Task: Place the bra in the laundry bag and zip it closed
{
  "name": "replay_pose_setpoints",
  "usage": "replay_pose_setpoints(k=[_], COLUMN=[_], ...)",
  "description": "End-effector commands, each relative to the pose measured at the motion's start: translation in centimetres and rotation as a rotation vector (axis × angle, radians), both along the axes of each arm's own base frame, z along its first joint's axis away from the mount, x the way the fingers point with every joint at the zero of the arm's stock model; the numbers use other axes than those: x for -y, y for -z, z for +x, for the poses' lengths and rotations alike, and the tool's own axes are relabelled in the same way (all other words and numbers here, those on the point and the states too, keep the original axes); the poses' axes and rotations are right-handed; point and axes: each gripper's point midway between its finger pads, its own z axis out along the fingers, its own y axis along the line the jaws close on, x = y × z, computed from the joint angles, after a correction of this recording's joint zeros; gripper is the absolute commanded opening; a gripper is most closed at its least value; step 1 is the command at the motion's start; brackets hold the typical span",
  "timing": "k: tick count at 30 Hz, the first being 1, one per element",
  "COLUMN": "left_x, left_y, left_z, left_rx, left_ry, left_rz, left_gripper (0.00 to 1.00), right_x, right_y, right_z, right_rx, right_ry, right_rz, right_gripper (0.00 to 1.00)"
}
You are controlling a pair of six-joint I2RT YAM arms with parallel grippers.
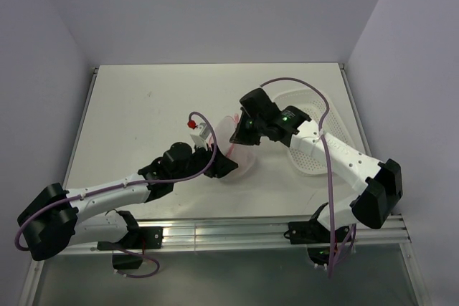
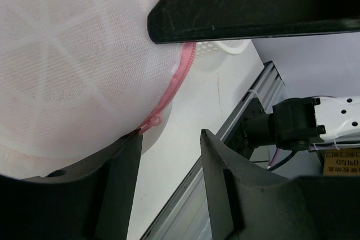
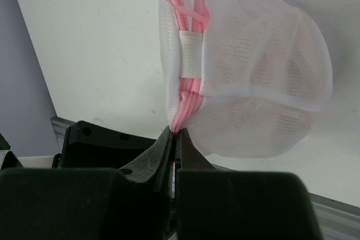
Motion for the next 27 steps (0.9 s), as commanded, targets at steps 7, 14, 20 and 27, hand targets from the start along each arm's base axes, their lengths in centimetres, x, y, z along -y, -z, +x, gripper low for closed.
replay_pose_setpoints(k=[7, 14, 20, 27], left_x=[-0.18, 0.26, 0.25, 0.15], left_y=[-0.34, -0.68, -1.25, -1.22], left_z=[1.66, 1.77, 1.75, 1.82], left_rx=[0.058, 0.074, 0.09, 0.088], left_ry=[-0.061, -0.051, -0.049, -0.057], left_rz=[-0.01, -0.031, -0.046, -0.045], left_gripper=[0.52, 0.5, 0.47, 0.43], right_x=[-0.59, -0.65, -0.69, -0.89], right_y=[-1.74, -1.84, -1.34, -1.31], right_z=[0.23, 0.16, 0.02, -0.16], right_rx=[0.019, 0.017, 0.008, 0.005], right_ry=[-0.016, -0.019, -0.018, -0.021], right_rz=[0.014, 0.01, 0.002, 0.001], right_gripper=[0.0, 0.0, 0.0, 0.0])
